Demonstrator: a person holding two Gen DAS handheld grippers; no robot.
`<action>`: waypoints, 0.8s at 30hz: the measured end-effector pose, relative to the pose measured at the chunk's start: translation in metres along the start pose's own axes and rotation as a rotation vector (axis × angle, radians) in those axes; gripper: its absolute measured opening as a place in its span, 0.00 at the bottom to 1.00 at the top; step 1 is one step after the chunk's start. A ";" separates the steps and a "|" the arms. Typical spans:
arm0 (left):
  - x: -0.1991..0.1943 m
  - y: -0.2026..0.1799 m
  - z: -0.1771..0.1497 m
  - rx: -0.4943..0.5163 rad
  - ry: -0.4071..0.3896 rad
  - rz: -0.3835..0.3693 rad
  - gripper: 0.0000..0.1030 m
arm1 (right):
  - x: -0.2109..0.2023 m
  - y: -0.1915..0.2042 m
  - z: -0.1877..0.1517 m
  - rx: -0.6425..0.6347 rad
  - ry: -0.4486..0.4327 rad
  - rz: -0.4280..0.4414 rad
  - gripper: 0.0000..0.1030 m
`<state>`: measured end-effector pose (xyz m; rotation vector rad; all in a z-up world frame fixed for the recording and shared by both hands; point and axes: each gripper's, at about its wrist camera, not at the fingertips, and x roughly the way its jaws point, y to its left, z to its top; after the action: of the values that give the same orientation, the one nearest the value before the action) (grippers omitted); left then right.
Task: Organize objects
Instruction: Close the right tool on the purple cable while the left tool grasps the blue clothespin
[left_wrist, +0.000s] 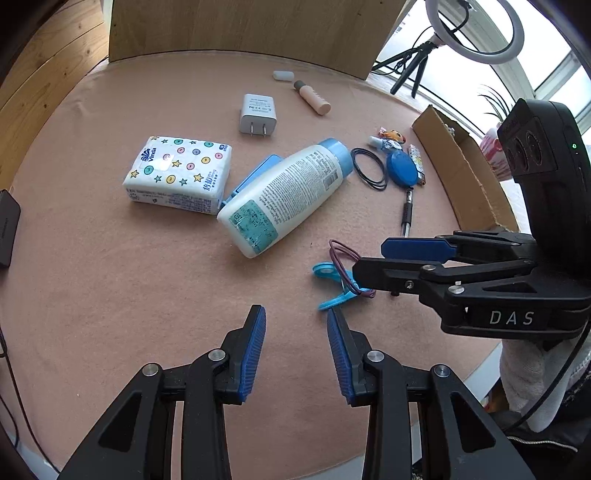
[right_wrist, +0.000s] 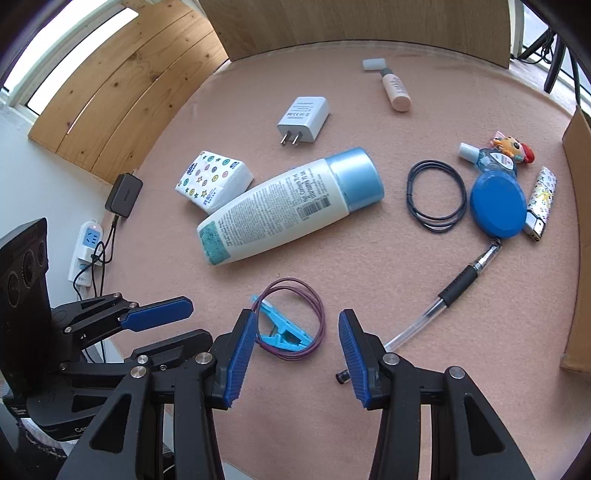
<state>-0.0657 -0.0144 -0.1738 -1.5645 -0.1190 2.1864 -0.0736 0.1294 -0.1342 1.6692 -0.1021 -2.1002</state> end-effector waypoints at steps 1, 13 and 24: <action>0.000 -0.001 -0.001 0.000 -0.002 -0.001 0.36 | 0.002 0.006 -0.001 -0.020 0.006 -0.001 0.42; 0.009 -0.010 -0.008 0.029 0.013 -0.006 0.36 | 0.017 0.014 0.002 -0.081 0.048 -0.056 0.19; 0.020 -0.033 0.001 0.108 0.002 0.002 0.36 | 0.004 -0.013 0.000 -0.005 0.027 -0.065 0.06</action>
<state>-0.0619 0.0236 -0.1807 -1.5078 0.0014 2.1547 -0.0786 0.1396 -0.1423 1.7190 -0.0347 -2.1232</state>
